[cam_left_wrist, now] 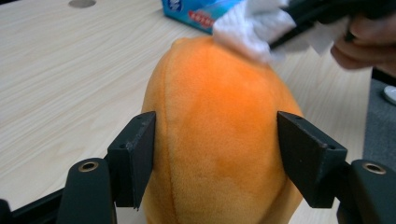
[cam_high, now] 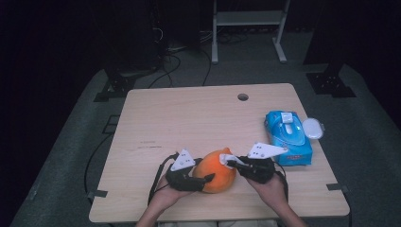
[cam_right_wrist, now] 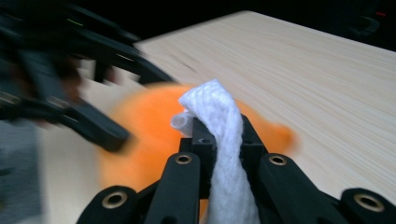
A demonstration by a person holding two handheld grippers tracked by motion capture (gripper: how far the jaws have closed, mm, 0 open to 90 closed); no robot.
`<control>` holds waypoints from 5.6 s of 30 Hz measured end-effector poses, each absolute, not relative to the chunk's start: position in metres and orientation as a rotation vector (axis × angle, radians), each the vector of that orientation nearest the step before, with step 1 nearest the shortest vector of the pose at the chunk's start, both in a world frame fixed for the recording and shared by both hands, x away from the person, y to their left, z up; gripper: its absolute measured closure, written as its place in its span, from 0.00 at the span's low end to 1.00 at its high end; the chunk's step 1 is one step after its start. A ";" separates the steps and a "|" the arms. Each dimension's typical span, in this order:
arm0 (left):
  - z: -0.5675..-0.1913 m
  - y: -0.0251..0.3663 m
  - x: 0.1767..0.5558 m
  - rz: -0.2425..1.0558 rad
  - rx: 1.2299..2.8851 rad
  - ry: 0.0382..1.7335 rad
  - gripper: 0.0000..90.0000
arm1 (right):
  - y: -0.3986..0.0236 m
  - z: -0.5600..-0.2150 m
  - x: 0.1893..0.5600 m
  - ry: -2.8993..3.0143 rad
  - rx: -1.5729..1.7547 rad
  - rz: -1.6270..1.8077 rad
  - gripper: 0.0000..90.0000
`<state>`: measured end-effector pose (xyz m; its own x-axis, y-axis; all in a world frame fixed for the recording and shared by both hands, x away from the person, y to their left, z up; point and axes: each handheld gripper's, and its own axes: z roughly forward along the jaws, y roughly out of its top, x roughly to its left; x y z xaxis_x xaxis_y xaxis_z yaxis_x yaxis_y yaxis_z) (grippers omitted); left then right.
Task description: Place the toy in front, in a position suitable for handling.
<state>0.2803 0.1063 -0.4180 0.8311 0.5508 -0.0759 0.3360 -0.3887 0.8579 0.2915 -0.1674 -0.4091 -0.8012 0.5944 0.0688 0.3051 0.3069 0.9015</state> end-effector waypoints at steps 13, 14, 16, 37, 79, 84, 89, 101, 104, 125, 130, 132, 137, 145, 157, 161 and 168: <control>-0.423 0.106 0.280 0.276 2.050 0.643 0.33 | -0.160 -0.413 0.285 2.346 0.768 1.553 0.91; -0.423 0.108 0.280 0.271 2.053 0.643 0.33 | -0.164 -0.415 0.288 2.333 0.798 1.531 0.90; -0.425 0.111 0.281 0.262 2.054 0.645 0.34 | -0.169 -0.421 0.290 2.333 0.835 1.515 0.90; -0.423 0.099 0.271 0.289 2.066 0.557 0.36 | -0.164 -0.417 0.291 2.304 0.854 1.602 0.90; -0.421 0.080 0.261 0.413 2.061 0.465 0.44 | -0.167 -0.407 0.286 2.265 0.812 1.603 0.90; -0.423 0.080 0.257 0.417 2.084 0.417 0.44 | -0.174 -0.415 0.296 2.276 0.888 1.573 0.90; -0.425 0.081 0.259 0.369 2.073 0.420 0.41 | -0.172 -0.409 0.291 2.303 0.867 1.608 0.90; -0.427 0.088 0.263 0.311 2.064 0.423 0.40 | -0.179 -0.408 0.296 2.264 0.906 1.593 0.90; -0.427 0.087 0.262 0.314 2.071 0.418 0.40 | -0.177 -0.411 0.296 2.286 0.897 1.573 0.90; -0.427 0.085 0.264 0.287 2.053 0.463 0.32 | -0.167 -0.409 0.286 2.342 0.817 1.586 0.90; -0.426 0.094 0.275 0.166 1.982 0.577 0.19 | -0.176 -0.412 0.292 2.331 0.857 1.571 0.90; -0.427 0.094 0.275 0.157 1.985 0.580 0.19 | -0.175 -0.412 0.292 2.335 0.849 1.568 0.90; -0.427 0.084 0.268 0.244 2.004 0.566 0.32 | -0.163 -0.405 0.279 2.322 0.799 1.599 0.90; -0.423 0.093 0.275 0.169 2.002 0.630 0.06 | -0.169 -0.413 0.287 2.313 0.838 1.566 0.91; -0.414 0.086 0.262 0.400 1.999 0.533 0.45 | -0.161 -0.396 0.274 2.305 0.751 1.673 0.90; -0.418 0.088 0.265 0.335 1.999 0.529 0.40 | -0.178 -0.411 0.290 2.301 0.882 1.679 0.90; -0.426 0.098 0.276 0.197 2.018 0.576 0.11 | -0.180 -0.415 0.295 2.302 0.896 1.622 0.91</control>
